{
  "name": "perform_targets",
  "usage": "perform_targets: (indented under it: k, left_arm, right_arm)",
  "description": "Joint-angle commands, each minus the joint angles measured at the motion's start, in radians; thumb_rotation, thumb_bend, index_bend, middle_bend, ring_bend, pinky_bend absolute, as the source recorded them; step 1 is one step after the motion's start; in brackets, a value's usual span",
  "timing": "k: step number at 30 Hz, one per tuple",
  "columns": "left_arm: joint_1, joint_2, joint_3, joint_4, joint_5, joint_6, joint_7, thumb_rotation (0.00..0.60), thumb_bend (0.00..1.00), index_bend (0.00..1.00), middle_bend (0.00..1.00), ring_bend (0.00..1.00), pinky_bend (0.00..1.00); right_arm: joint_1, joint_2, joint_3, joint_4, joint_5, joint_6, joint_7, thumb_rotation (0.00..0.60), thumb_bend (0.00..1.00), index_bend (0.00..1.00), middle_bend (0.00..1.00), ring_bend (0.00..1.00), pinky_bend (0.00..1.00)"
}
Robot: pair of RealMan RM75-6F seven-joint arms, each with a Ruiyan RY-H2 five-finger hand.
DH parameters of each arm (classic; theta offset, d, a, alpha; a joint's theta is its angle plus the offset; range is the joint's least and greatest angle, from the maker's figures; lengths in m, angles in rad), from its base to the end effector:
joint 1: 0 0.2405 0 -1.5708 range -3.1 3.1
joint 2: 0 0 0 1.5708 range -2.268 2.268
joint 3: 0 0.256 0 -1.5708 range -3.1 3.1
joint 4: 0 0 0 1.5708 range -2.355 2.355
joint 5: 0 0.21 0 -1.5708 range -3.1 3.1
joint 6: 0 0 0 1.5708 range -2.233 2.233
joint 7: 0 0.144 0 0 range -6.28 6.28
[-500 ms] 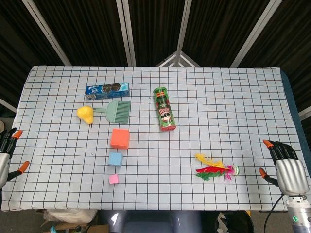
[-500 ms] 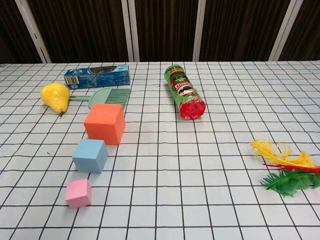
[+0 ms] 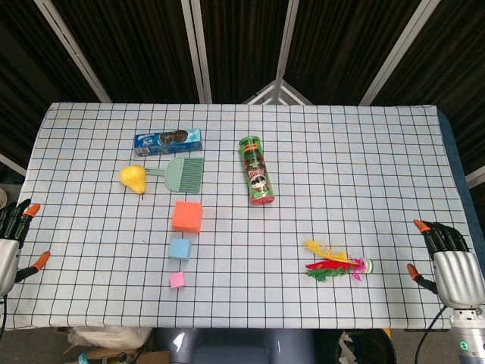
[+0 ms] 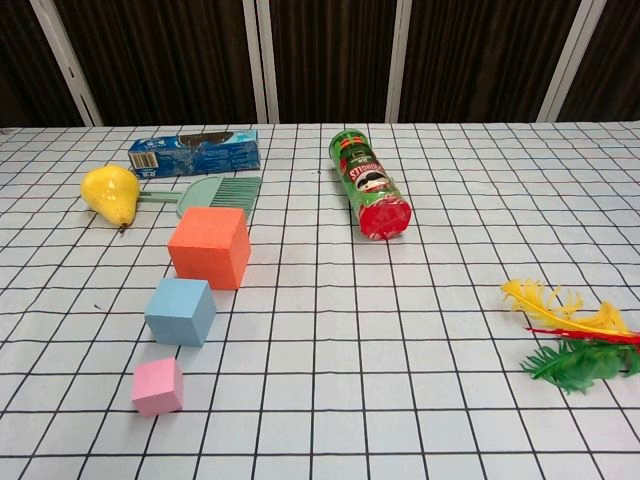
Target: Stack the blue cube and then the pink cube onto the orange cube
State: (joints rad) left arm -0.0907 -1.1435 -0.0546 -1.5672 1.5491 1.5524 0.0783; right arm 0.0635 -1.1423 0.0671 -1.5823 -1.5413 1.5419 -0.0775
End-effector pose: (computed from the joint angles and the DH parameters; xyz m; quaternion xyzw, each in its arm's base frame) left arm -0.3059 0.1838 0.1621 -0.6112 -0.3247 -0.3921 0.6060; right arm -0.3086 -0.1779 0.1620 0.6017 -0.3387 0.3875 0.6108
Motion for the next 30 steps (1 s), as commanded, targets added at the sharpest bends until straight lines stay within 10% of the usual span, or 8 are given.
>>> perform_targets:
  k: [1, 19, 30]
  left_arm:
    - [-0.005, -0.002, 0.001, 0.007, 0.0, -0.009, -0.003, 0.6, 0.27, 0.05, 0.02, 0.0, 0.08]
    - [-0.002, -0.023, 0.008, 0.011, 0.019, 0.006, -0.012, 0.6, 0.25, 0.05, 0.07, 0.0, 0.17]
    - [-0.044, -0.01, 0.035, -0.108, 0.054, -0.076, -0.01, 0.6, 0.21, 0.15, 0.59, 0.35, 0.63]
  right_arm:
    - [-0.005, 0.002, 0.0, -0.005, -0.002, 0.009, -0.001, 0.6, 0.3, 0.15, 0.2, 0.16, 0.18]
    - [-0.002, 0.006, -0.003, -0.001, -0.009, 0.002, 0.014, 0.6, 0.3, 0.15, 0.2, 0.16, 0.18]
    - [0.007, 0.004, -0.008, -0.003, -0.011, -0.02, 0.019, 0.6, 0.3, 0.15, 0.2, 0.17, 0.18]
